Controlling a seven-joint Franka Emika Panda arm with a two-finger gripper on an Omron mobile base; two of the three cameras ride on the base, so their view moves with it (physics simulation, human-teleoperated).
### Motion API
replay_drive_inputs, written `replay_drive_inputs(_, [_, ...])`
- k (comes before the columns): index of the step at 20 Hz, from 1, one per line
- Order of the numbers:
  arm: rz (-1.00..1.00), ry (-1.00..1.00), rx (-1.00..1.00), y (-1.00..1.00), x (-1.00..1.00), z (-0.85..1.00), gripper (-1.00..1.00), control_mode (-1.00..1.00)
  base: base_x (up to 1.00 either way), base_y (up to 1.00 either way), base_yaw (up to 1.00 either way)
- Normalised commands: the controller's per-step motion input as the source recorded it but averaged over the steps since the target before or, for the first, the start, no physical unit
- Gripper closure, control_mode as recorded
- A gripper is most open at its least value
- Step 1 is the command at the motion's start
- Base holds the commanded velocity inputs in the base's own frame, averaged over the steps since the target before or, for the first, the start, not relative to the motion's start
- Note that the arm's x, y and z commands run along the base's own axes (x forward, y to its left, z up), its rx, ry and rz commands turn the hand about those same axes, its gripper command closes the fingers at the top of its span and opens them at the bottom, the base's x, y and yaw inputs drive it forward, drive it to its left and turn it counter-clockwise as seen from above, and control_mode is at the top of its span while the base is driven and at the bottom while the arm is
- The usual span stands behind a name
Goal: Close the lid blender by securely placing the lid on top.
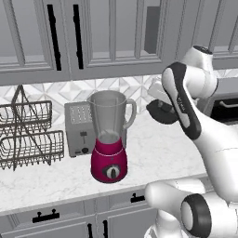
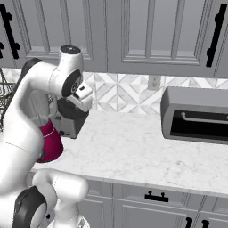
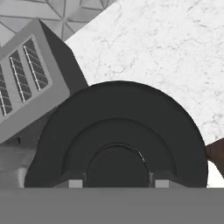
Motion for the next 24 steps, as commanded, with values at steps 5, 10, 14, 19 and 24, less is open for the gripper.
replay_drive_inputs(5, [0.00, -0.04, 0.00, 0.86, -0.09, 0.69, 1.00, -1.00, 0.00, 0.00, 0.00])
replay_drive_inputs(10, [0.00, -0.02, -0.02, 0.84, -0.02, 0.83, 1.00, -1.00, 0.00, 0.00, 0.00])
replay_drive_inputs(14, [0.00, 0.00, -0.08, 0.68, 0.08, 0.74, 1.00, -1.00, 0.00, 0.00, 0.00])
replay_drive_inputs(19, [0.00, 0.00, -0.12, 0.59, 0.13, 0.12, 1.00, -1.00, 0.00, 0.00, 0.00])
replay_drive_inputs(24, [0.00, 0.02, -0.06, 0.21, 0.23, 0.00, 1.00, -1.00, 0.00, 0.00, 0.00])
